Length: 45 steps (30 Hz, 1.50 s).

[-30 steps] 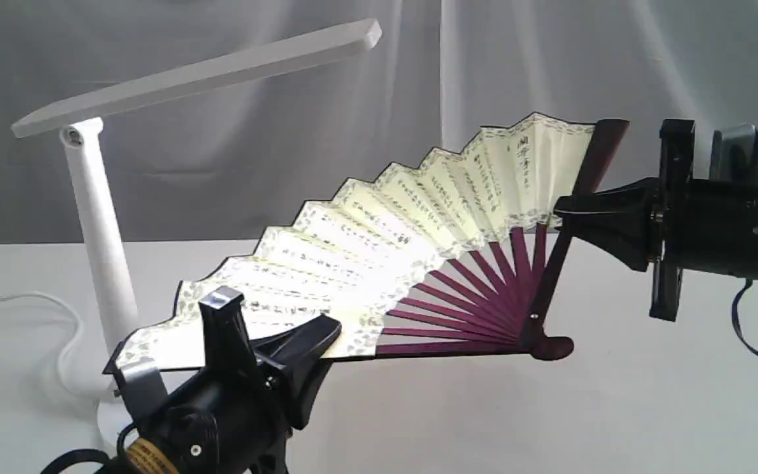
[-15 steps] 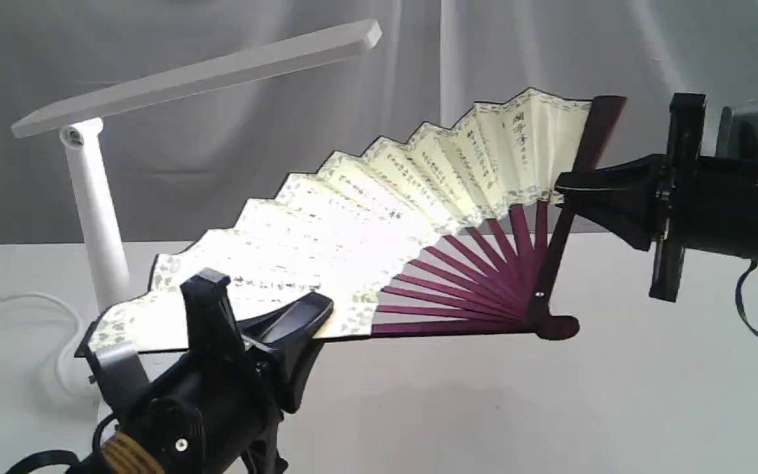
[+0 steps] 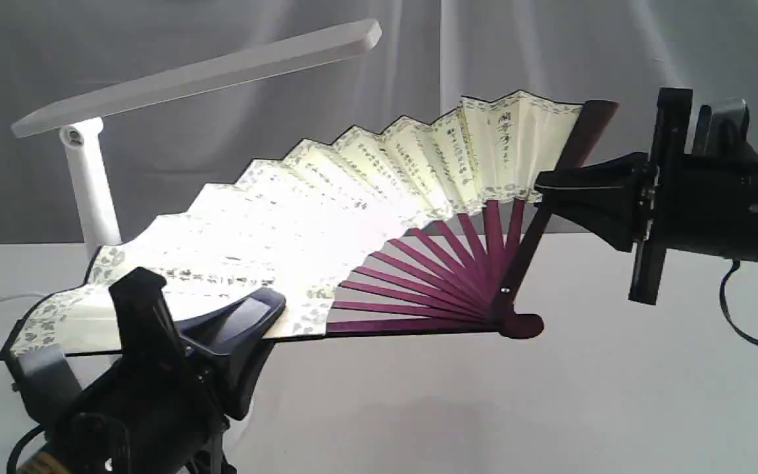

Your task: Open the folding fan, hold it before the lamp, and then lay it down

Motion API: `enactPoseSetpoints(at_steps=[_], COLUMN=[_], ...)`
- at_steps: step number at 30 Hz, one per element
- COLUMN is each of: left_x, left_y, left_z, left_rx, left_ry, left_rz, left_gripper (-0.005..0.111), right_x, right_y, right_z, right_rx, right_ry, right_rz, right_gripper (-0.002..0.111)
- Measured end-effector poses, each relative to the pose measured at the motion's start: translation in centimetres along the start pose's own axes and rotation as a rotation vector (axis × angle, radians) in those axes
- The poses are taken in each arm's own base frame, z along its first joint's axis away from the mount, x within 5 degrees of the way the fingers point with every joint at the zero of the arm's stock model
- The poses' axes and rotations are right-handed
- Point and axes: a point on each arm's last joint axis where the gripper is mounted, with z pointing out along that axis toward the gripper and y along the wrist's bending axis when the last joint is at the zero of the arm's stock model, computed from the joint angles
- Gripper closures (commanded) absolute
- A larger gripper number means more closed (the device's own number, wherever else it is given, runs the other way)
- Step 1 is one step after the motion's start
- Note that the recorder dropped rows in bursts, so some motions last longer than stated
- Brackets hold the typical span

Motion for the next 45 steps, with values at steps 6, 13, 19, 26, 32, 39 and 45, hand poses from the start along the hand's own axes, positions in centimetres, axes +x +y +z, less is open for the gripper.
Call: enactPoseSetpoints(at_steps=[6, 13, 19, 26, 32, 39, 45], left_x=[0.1, 0.1, 0.1, 0.1, 0.1, 0.1, 0.1], left_y=[-0.8, -2.3, -2.6, -2.9, -4.0, -4.0, -4.2], left_z=[-0.2, -0.6, -0.7, -0.8, -1.2, -1.2, -1.3], left_rx=[0.022, 0.073, 0.086, 0.099, 0.125, 0.127, 0.137], left_ry=[-0.003, -0.01, -0.014, -0.014, -0.013, -0.012, -0.009], left_rz=[0.004, 0.035, 0.043, 0.046, 0.051, 0.056, 0.055], left_gripper=[0.107, 0.107, 0.107, 0.107, 0.107, 0.107, 0.107], right_x=[0.3, 0.0, 0.0, 0.0, 0.3, 0.5, 0.7], right_y=[1.1, 3.5, 4.1, 4.3, 5.0, 5.7, 6.1], right_z=[-0.2, 0.0, 0.2, 0.1, 0.0, -0.2, -0.3], right_rx=[-0.013, -0.054, -0.059, -0.059, -0.073, -0.082, -0.085], right_ry=[-0.006, 0.015, 0.025, 0.023, 0.026, 0.025, 0.022], right_rz=[-0.025, -0.086, -0.091, -0.085, -0.095, -0.113, -0.125], right_gripper=[0.108, 0.108, 0.108, 0.108, 0.108, 0.108, 0.108])
